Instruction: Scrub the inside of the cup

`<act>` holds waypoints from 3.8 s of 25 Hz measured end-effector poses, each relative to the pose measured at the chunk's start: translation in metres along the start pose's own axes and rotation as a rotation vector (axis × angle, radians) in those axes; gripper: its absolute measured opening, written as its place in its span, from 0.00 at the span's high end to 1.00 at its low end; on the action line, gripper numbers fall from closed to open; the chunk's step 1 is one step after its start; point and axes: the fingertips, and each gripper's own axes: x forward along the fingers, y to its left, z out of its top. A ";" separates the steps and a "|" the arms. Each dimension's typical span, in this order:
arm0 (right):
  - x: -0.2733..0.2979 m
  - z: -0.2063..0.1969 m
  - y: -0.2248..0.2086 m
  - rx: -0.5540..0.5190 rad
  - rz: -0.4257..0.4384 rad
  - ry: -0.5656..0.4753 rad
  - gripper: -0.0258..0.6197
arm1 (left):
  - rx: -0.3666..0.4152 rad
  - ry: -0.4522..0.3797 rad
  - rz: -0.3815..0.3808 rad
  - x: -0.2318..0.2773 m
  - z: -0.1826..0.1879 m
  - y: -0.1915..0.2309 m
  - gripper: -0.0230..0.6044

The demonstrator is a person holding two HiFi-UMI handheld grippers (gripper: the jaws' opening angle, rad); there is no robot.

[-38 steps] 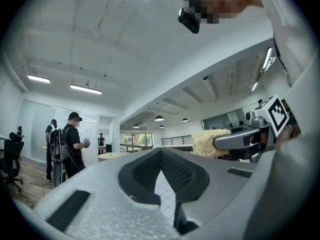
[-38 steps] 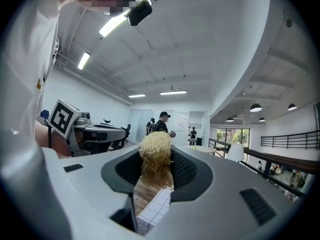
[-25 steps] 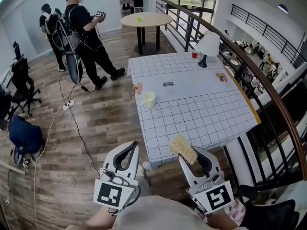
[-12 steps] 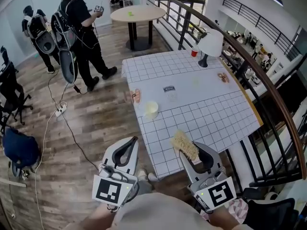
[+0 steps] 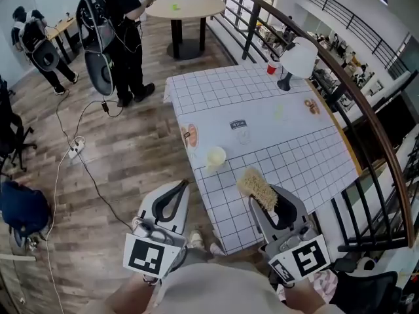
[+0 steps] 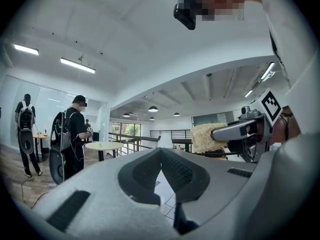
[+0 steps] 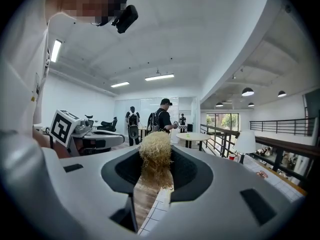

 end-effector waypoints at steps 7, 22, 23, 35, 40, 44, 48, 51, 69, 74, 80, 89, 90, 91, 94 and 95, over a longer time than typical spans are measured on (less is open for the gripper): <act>0.026 -0.015 -0.016 -0.008 0.016 0.039 0.75 | -0.005 0.030 -0.002 0.020 -0.015 0.013 0.94; 0.058 -0.061 -0.054 -0.027 0.104 0.121 0.75 | 0.071 0.191 -0.009 0.062 -0.071 0.005 0.94; 0.061 -0.062 -0.057 -0.028 0.102 0.121 0.75 | 0.093 0.195 -0.022 0.067 -0.076 0.006 0.94; 0.105 -0.101 -0.068 -0.007 0.144 0.181 0.75 | 0.149 0.400 -0.136 0.122 -0.169 0.024 0.80; 0.124 -0.125 -0.071 0.013 0.154 0.214 0.75 | 0.163 0.523 -0.175 0.135 -0.220 0.023 0.76; 0.137 -0.145 -0.076 0.028 0.155 0.243 0.75 | 0.152 0.561 -0.205 0.146 -0.250 0.018 0.76; 0.147 -0.163 -0.083 0.044 0.151 0.270 0.75 | 0.188 0.621 -0.209 0.158 -0.288 0.017 0.76; 0.153 -0.179 -0.087 0.060 0.149 0.293 0.75 | 0.253 0.652 -0.199 0.167 -0.311 0.019 0.76; 0.170 -0.247 -0.095 0.122 0.175 0.405 0.75 | 0.061 0.618 -0.200 0.189 -0.361 0.028 0.86; 0.181 -0.254 -0.108 0.061 0.194 0.528 0.75 | 0.060 0.593 -0.205 0.191 -0.361 0.025 0.87; 0.208 -0.264 -0.094 -0.061 0.388 0.715 0.75 | 0.062 0.562 -0.205 0.189 -0.360 0.025 0.87; 0.236 -0.291 -0.075 -0.315 0.575 0.887 0.75 | 0.070 0.538 -0.195 0.189 -0.358 0.027 0.87; 0.239 -0.295 -0.073 -0.352 0.591 0.905 0.75 | 0.072 0.535 -0.197 0.189 -0.358 0.027 0.87; 0.242 -0.298 -0.071 -0.381 0.603 0.921 0.75 | 0.071 0.531 -0.199 0.189 -0.358 0.027 0.87; 0.248 -0.308 -0.067 -0.418 0.624 0.955 0.74 | 0.069 0.515 -0.200 0.189 -0.358 0.026 0.87; 0.249 -0.311 -0.066 -0.420 0.632 0.964 0.74 | 0.071 0.512 -0.198 0.189 -0.358 0.026 0.87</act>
